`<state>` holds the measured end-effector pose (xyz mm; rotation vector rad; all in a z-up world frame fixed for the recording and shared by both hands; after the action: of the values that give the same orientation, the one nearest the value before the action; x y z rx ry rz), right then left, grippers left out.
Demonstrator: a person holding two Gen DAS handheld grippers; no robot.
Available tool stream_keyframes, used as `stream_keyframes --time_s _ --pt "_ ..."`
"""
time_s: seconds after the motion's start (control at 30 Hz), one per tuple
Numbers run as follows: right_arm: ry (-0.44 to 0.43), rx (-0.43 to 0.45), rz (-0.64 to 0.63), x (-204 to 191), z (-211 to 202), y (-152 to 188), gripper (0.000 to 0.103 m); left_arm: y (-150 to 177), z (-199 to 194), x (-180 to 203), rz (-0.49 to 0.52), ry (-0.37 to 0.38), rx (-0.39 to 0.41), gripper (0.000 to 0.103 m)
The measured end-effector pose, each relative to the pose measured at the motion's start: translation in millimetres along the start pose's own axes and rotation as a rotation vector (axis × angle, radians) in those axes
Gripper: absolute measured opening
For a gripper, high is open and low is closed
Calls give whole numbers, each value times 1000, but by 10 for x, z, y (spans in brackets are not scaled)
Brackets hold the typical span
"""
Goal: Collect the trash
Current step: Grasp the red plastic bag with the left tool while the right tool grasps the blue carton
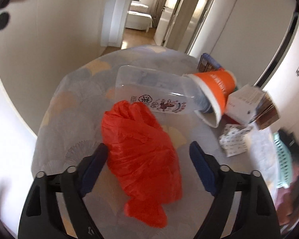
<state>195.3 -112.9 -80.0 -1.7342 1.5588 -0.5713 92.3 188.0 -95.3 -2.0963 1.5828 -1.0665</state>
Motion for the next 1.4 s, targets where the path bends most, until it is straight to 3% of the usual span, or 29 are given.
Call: stream_keyframes --time_s 0.03,0.17,0.47,0.7,0.83,0.93,1.3,1.4 --pt "-4 -4 0 -39 13 -40 66 14 14 -8 19 -25 0 61" --pt "-7 -16 6 -205 116 -183 66 37 9 -39 24 -15 30 52" --pt "42 -68 158 -196 588 -497 70 83 17 16 71 -26 72 52" --pt "-36 -157 219 -236 971 -567 68 71 58 77 92 -26 70 52" --pt "-65 -132 203 -312 945 -548 46 70 52 72 92 -21 72 51" --pt "-108 -109 213 -332 834 -551 38 66 47 79 91 -19 76 50" --pt "-197 -103 145 -186 59 -514 32 77 -105 281 116 26 99 45" --pt "-106 -130 63 -95 -76 -415 32 79 -164 436 141 55 110 45"
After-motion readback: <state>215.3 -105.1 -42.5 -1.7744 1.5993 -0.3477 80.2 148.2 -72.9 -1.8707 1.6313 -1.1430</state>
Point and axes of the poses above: each gripper's, at about its wrist camera, not at the fingertips, and z roughly the way its jaws point, x to its right, y to its underside, the point moved 3 cm from there along z, roughly the way its jaws point, and after that the axes turned 12 degrees about y, right-handed, at the moved point
